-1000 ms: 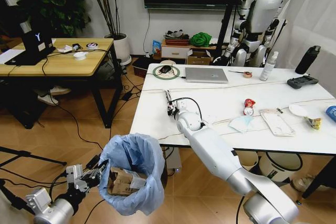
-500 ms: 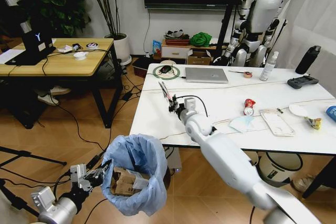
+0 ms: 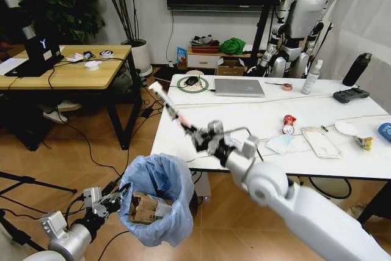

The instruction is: Pick up the trash bin and place the trash from the table into it.

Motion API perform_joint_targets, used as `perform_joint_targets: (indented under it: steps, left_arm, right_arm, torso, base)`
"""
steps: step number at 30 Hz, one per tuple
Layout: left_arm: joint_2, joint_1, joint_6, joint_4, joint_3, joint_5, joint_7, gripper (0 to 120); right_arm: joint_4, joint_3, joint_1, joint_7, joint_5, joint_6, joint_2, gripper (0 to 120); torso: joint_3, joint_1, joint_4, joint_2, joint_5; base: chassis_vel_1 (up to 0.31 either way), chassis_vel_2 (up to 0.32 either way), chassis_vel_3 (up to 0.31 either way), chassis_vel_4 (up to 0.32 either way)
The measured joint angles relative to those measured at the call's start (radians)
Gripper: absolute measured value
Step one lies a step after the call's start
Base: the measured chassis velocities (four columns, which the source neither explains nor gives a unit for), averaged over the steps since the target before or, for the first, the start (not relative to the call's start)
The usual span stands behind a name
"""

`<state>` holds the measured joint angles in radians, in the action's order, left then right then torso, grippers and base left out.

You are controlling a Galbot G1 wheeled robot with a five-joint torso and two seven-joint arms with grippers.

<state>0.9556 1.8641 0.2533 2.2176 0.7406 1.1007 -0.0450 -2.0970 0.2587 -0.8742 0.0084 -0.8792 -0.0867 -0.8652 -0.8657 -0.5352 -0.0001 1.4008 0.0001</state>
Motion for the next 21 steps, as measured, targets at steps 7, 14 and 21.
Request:
perform_joint_targets:
  steps: [7, 14, 21]
  left_arm:
    - [0.002, 0.007, 0.017, -0.005, 0.007, 0.021, -0.032, 0]
    - [0.006, 0.035, 0.033, -0.001, 0.011, 0.019, -0.066, 0]
    - [0.016, 0.052, 0.033, 0.025, 0.027, 0.006, -0.073, 0]
  right_arm:
    - [-0.039, 0.056, -0.055, -0.025, 0.07, 0.025, 0.012, 0]
    - [-0.007, 0.109, -0.09, -0.025, 0.158, 0.033, -0.045, 0]
    - [0.052, 0.135, -0.124, -0.025, 0.252, 0.05, -0.095, 0]
  torso:
    - [0.0, 0.0, 0.0001, 0.0, -0.0002]
    - [0.0, 0.0, 0.0003, 0.0, -0.0002]
    - [0.0, 0.0, 0.0001, 0.0, -0.0001]
  base:
    - [0.0, 0.0, 0.0, 0.0]
    - [0.0, 0.0, 0.0, 0.0]
    - [0.0, 0.0, 0.0, 0.0]
